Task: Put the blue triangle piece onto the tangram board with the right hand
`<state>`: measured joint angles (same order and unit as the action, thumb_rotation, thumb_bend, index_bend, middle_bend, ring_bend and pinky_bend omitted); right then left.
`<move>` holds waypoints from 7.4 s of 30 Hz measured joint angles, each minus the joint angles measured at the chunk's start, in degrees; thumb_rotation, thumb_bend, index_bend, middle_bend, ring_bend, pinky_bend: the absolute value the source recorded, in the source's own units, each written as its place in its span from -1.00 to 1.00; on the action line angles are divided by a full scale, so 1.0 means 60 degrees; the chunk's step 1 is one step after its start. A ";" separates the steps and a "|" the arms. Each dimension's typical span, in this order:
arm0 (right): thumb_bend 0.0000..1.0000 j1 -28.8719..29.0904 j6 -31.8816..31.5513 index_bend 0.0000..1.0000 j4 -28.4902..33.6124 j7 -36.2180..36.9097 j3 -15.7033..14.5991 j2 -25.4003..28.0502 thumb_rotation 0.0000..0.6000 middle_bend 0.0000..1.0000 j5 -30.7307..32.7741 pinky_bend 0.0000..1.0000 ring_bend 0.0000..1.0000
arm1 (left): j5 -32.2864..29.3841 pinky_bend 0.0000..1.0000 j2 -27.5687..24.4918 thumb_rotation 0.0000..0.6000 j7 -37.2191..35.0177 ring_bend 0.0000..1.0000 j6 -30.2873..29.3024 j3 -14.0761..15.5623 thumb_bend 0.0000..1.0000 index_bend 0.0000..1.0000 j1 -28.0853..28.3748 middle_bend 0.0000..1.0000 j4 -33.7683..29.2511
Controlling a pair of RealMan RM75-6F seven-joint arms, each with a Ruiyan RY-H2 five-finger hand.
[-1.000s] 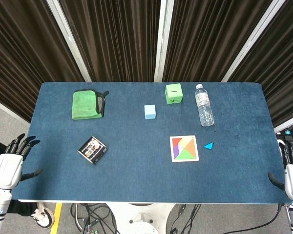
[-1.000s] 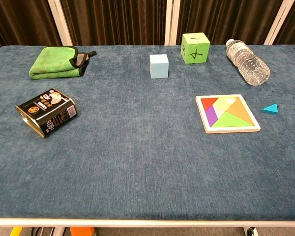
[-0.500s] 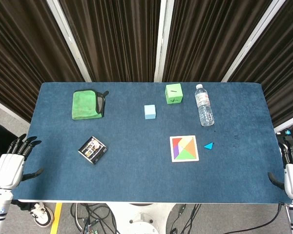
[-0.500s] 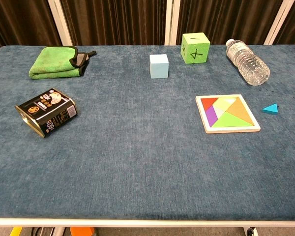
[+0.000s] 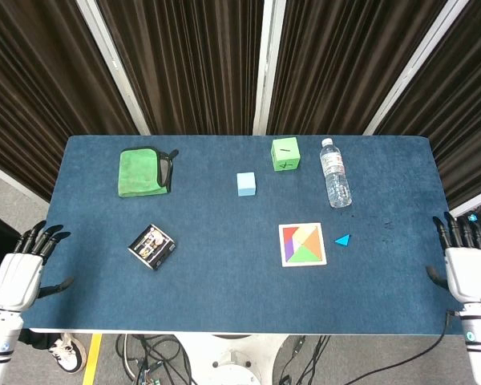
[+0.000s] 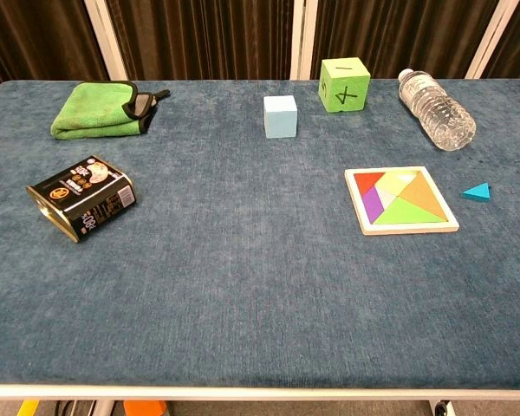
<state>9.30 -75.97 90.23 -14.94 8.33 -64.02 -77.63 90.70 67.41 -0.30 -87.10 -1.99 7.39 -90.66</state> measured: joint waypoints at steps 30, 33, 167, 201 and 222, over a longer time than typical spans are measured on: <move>-0.71 0.2624 0.3092 -0.91 -0.1231 -0.1711 0.0040 -0.2195 1.00 -0.70 0.1940 -1.00 -1.00 | -0.0166 -0.70 0.0101 1.00 -0.0574 -0.92 0.0312 0.0028 -0.85 -0.57 0.0116 -0.69 0.0364; -0.71 0.2758 0.3195 -0.91 -0.1398 -0.1594 0.0005 -0.2284 1.00 -0.68 0.1901 -1.00 -0.98 | -0.0198 -0.70 0.0124 1.00 -0.0599 -0.92 0.0356 0.0030 -0.85 -0.57 0.0131 -0.69 0.0414; -0.51 0.5302 0.3225 0.05 -0.0079 -0.4492 0.0918 -0.3393 1.00 -0.40 0.6222 -1.00 -0.92 | -0.0309 -0.69 0.0439 1.00 -0.2282 -0.92 0.0552 0.0156 -0.85 -0.57 0.0139 -0.69 0.1822; -0.49 0.6785 0.0985 0.15 -0.0011 -0.6028 0.1386 -0.4712 1.00 -0.40 1.0226 -1.00 -0.90 | -0.0274 -0.69 0.0680 1.00 -0.3287 -0.92 0.0668 0.0237 -0.85 -0.56 0.0186 -0.69 0.2700; -0.50 0.6839 0.1151 0.15 -0.0443 -0.6003 0.1309 -0.5053 1.00 -0.41 1.0168 -1.00 -0.90 | -0.0305 -0.69 0.0688 1.00 -0.3352 -0.92 0.0695 0.0258 -0.85 -0.56 0.0182 -0.69 0.2775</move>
<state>50.34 -69.07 87.57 -50.95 16.18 -94.34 -16.62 88.87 71.54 -20.41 -82.93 -0.44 8.48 -74.01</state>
